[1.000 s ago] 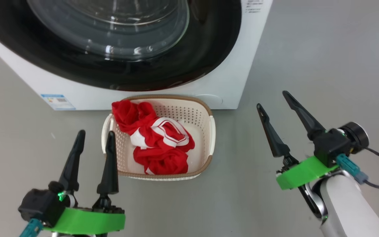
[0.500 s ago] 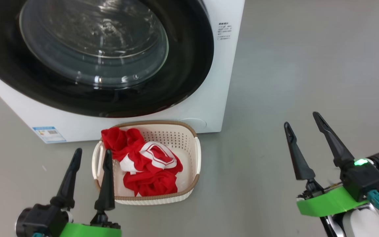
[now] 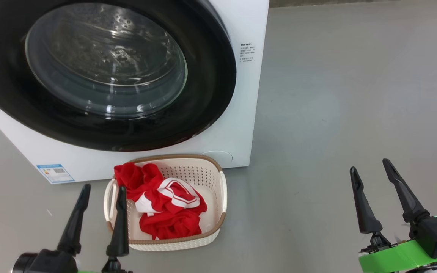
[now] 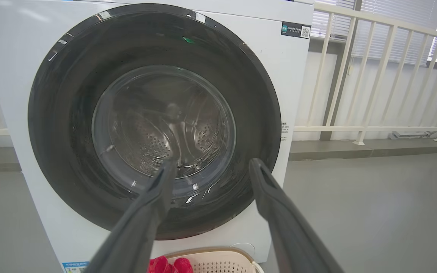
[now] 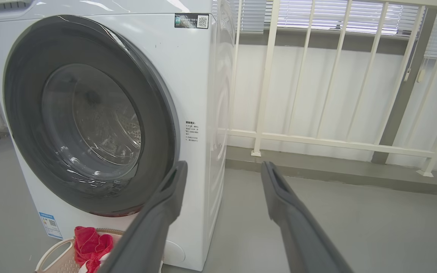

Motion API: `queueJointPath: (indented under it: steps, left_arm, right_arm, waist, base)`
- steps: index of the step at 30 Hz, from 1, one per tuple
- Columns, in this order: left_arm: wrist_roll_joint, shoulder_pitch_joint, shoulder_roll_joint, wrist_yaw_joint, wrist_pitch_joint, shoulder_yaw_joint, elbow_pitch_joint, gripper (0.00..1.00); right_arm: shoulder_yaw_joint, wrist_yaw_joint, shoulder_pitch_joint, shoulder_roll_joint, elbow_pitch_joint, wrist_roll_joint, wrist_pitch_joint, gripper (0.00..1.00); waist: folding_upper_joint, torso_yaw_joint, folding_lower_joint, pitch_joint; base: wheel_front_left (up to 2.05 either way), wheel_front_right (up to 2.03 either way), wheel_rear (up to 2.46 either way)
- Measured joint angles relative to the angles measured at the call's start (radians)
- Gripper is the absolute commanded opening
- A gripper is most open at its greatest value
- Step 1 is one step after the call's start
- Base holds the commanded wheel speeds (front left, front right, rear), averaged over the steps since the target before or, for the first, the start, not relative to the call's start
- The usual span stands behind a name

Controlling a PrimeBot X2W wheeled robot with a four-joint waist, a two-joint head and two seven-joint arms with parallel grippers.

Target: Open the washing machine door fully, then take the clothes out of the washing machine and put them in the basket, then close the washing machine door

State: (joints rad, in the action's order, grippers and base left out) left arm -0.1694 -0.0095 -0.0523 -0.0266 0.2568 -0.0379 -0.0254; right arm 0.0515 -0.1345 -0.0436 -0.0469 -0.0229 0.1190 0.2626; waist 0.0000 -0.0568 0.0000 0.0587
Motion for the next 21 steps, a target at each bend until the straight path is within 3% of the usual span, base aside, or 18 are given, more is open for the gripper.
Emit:
queueJointPath:
  steps: [21]
  left_arm:
    - [0.030, 0.053, 0.001, 0.000, 0.000, 0.007, 0.019, 1.00]
  right_arm:
    - [-0.003, 0.000, -0.052, 0.008, 0.031, 0.012, 0.000, 1.00]
  waist:
    - [0.0000, 0.015, 0.0000, -0.057]
  base:
    - [0.00, 0.00, 0.00]
